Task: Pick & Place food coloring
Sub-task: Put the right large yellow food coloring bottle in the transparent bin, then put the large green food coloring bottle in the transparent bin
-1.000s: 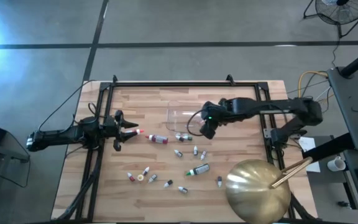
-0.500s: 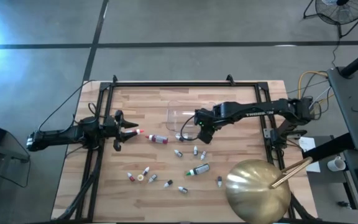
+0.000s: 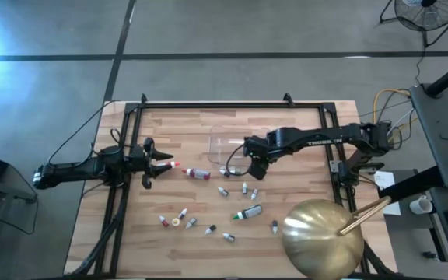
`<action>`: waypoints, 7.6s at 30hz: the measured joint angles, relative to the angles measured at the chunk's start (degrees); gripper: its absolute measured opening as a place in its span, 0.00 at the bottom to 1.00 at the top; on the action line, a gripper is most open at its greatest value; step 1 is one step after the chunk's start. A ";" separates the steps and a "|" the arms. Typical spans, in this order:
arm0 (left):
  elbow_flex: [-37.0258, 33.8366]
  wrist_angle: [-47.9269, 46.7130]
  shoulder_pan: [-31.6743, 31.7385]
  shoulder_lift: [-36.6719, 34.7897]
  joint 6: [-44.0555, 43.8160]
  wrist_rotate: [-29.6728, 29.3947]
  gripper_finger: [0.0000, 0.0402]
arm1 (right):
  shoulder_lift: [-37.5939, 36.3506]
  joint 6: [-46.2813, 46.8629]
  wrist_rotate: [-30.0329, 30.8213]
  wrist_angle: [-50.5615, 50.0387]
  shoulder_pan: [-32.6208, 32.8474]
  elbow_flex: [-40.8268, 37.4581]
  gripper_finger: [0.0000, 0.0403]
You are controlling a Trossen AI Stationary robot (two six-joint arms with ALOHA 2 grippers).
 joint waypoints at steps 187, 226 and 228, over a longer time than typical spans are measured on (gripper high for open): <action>0.00 0.83 -0.01 0.04 0.00 0.01 0.41 | 16.22 17.95 12.84 59.74 18.42 -5.23 0.32; 0.00 0.83 0.00 0.04 0.00 0.00 0.41 | 16.17 16.05 12.51 61.25 17.99 -5.19 0.41; 0.00 0.83 0.01 0.04 0.00 0.00 0.41 | 16.17 16.04 12.67 60.55 17.81 -5.19 0.41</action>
